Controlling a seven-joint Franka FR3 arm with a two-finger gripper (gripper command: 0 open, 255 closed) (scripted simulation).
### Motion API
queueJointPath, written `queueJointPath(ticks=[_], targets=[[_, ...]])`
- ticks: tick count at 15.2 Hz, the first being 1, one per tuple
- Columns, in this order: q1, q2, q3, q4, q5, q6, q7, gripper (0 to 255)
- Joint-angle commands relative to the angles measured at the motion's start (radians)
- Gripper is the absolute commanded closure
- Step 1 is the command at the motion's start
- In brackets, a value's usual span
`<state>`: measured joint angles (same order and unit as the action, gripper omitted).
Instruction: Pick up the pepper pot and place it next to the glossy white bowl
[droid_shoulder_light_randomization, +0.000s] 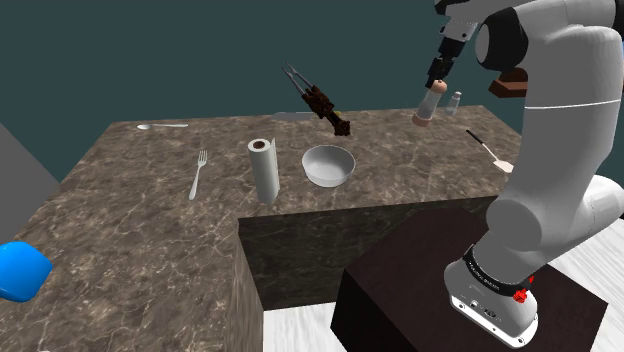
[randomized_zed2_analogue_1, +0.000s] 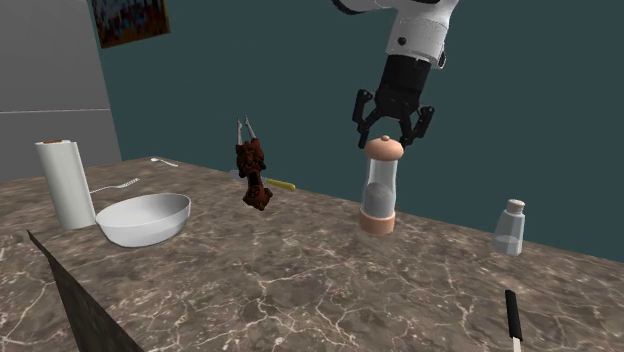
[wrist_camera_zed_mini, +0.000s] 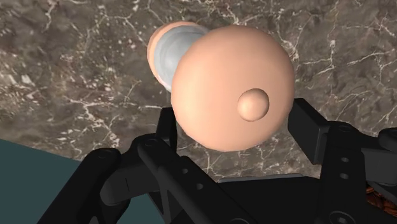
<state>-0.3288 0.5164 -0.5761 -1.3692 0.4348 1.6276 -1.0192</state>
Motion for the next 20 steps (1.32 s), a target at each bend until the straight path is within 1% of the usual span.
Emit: queueJointPath(ticks=[1, 9, 16, 17, 20], targets=[[-0.004, -0.003, -0.001, 0.026, -0.002, -0.027, 0.006, 255], [-0.027, 0.000, -0.003, 0.141, -0.004, -0.133, 0.030, 255], [-0.061, 0.021, 0.001, 0.272, 0.007, -0.238, 0.052, 255], [-0.061, 0.021, 0.001, 0.273, 0.007, -0.238, 0.052, 255], [0.044, -0.129, -0.018, 0.075, -0.057, -0.174, 0.084, 255]])
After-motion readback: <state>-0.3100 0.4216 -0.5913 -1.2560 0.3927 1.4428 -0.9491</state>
